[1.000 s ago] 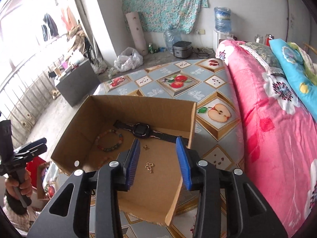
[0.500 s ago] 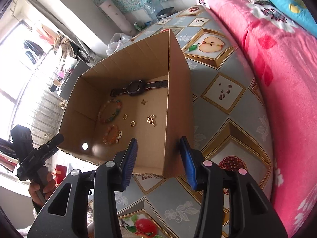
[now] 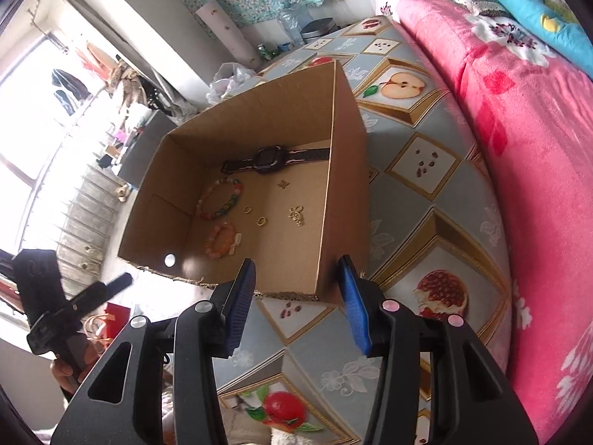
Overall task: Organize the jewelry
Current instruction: 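Withdraw both open tools from the box and hold them above it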
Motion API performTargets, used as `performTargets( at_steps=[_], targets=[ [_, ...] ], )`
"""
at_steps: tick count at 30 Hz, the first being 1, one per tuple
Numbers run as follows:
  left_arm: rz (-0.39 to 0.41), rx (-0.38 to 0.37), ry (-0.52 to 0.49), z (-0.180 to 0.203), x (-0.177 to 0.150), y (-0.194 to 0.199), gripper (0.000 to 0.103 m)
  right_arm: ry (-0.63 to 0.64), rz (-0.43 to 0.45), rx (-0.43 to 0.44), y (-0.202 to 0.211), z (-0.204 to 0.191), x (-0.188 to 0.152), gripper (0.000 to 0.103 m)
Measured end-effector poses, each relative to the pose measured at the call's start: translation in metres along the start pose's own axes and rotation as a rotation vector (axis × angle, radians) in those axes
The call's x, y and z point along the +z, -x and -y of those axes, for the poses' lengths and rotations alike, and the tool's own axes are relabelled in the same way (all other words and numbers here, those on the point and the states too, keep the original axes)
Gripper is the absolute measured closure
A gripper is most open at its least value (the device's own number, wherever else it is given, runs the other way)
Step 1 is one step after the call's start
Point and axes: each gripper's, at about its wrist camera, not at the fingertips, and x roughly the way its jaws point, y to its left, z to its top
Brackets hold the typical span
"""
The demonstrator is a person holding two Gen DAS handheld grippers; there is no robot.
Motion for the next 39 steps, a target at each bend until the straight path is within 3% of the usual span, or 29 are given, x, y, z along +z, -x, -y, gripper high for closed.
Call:
performTargets(
  at_steps=[3, 6, 9, 11, 12, 14, 18, 21, 26, 39],
  targets=[
    [0.012, 0.083, -0.1, 0.023, -0.014, -0.004, 0.019, 0.002, 0.02, 0.038, 0.006, -0.002, -0.009, 0.057],
    [0.13, 0.118, -0.182, 0.036, -0.016, 0.018, 0.019, -0.017, 0.053, 0.053, 0.017, 0.002, -0.013, 0.057],
    [0.282, 0.17, -0.185, 0.03, -0.005, 0.048, 0.018, -0.038, 0.073, 0.039, 0.021, 0.006, -0.013, 0.057],
    [0.329, 0.235, -0.142, 0.015, 0.01, 0.056, 0.016, -0.049, 0.075, 0.033, 0.019, 0.007, -0.013, 0.057],
    [0.318, 0.265, -0.111, 0.005, 0.019, 0.054, 0.015, -0.051, 0.074, 0.024, 0.016, 0.006, -0.012, 0.057],
    [0.223, 0.31, -0.033, -0.02, 0.037, 0.037, 0.015, -0.046, 0.061, 0.006, 0.008, 0.004, -0.012, 0.057],
    [0.116, 0.249, 0.084, -0.06, 0.05, 0.008, 0.015, -0.042, 0.032, -0.026, -0.011, 0.001, -0.01, 0.057],
    [0.059, 0.178, 0.11, -0.065, 0.048, -0.012, 0.015, -0.038, 0.016, -0.05, -0.022, 0.0, -0.008, 0.057],
    [0.054, 0.267, 0.031, -0.05, 0.043, -0.022, 0.015, -0.017, 0.004, -0.06, -0.029, 0.003, -0.006, 0.057],
    [0.014, 0.267, 0.044, -0.029, 0.015, -0.019, 0.015, 0.021, 0.005, -0.11, -0.026, 0.013, 0.006, 0.059]
  ],
)
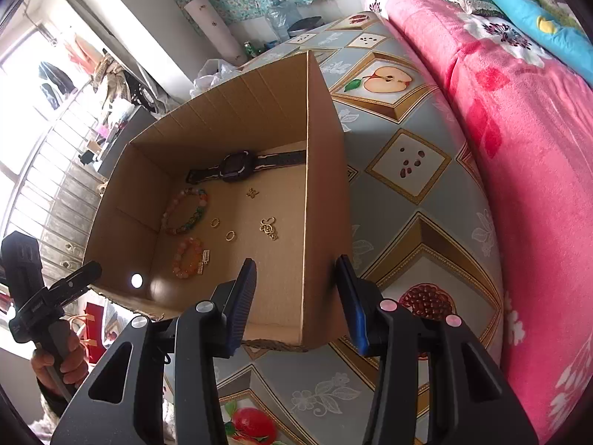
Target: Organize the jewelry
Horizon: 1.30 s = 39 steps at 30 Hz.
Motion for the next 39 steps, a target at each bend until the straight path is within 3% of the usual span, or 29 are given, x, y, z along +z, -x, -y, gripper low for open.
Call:
performTargets(
  at_steps=[26, 31, 35, 39],
  targets=[
    [0.047, 0.018, 0.014, 0.003, -0.051, 0.032, 0.015, -0.014, 0.062, -0.017, 0.023, -0.005, -0.048, 0.059],
    [0.171, 0.156, -0.084, 0.017, -0.065, 0.057, 0.013, 0.037, 0.138, -0.092, 0.046, -0.015, -0.061, 0.055],
    [0.264, 0.193, -0.137, 0.029, -0.077, 0.083, 0.013, 0.048, 0.228, -0.118, 0.075, -0.018, -0.078, 0.049],
    [0.308, 0.204, -0.223, 0.052, -0.089, 0.099, 0.01, 0.098, 0.321, -0.105, 0.104, -0.029, -0.099, 0.039]
  ],
)
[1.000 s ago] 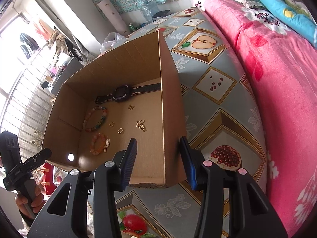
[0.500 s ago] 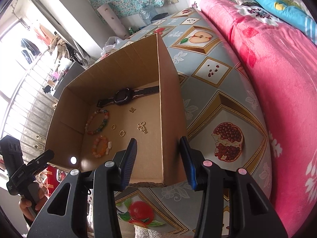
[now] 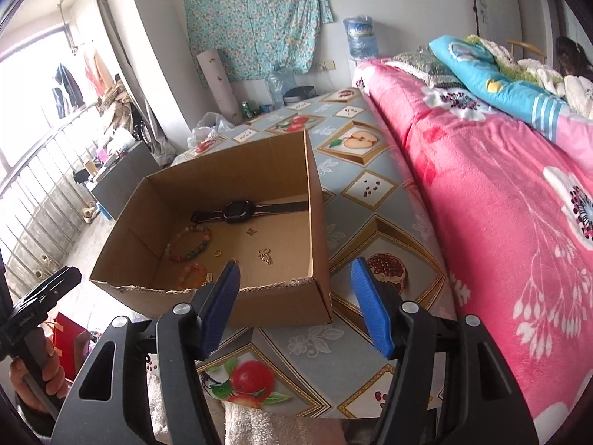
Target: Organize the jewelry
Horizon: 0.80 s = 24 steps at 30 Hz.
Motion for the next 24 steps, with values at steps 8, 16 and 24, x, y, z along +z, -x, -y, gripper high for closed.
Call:
performTargets(
  at_steps=[8, 16, 24],
  targets=[
    [-0.005, -0.026, -0.061, 0.029, -0.026, 0.015, 0.008, 0.094, 0.067, -0.009, 0.032, -0.033, -0.038, 0.018],
    [-0.102, 0.137, -0.073, 0.038, -0.045, -0.007, 0.008, 0.174, 0.011, -0.061, 0.019, -0.054, -0.064, 0.007],
    [-0.141, 0.214, -0.155, 0.049, -0.043, -0.023, 0.008, 0.21, 0.002, -0.179, 0.006, -0.062, -0.062, 0.007]
  ],
)
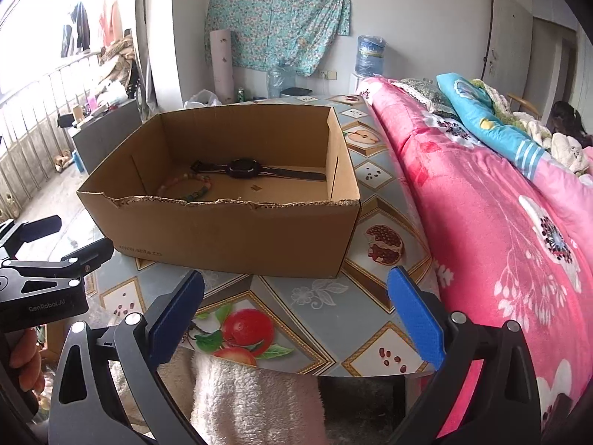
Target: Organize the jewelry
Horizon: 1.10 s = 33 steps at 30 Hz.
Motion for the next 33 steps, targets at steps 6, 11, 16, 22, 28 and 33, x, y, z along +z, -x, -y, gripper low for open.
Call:
performTargets(
  at_steps=[6, 11, 16, 22, 28, 33],
  targets=[
    [0.03, 0.016, 0.001, 0.007, 0.011, -0.001, 0.008, -0.044, -0.006, 0.012, -0.006, 0.003, 0.008, 0.007],
    [-0.001, 0.007, 0.028, 0.01, 0.02, -0.011, 0.008, -0.165, -0.087, 0.079, -0.02, 0.017, 0.011, 0.007],
    [-0.04, 0.023, 0.053, 0.011, 0.02, -0.022, 0.008, -0.191, -0.124, 0.081, -0.03, 0.019, 0.011, 0.007],
    [-0.091, 0.016, 0.087, 0.009, 0.014, -0.033, 0.008, -0.181, -0.146, 0.085, -0.039, 0.014, 0.016, 0.007],
    [-0.076, 0.033, 0.086, 0.011, 0.014, -0.03, 0.008, -0.178, -0.169, 0.093, -0.045, 0.009, 0.023, 0.007],
    [-0.07, 0.051, 0.097, 0.005, 0.017, -0.027, 0.008, -0.161, -0.16, 0.071, -0.043, 0.005, 0.024, 0.007]
  ],
)
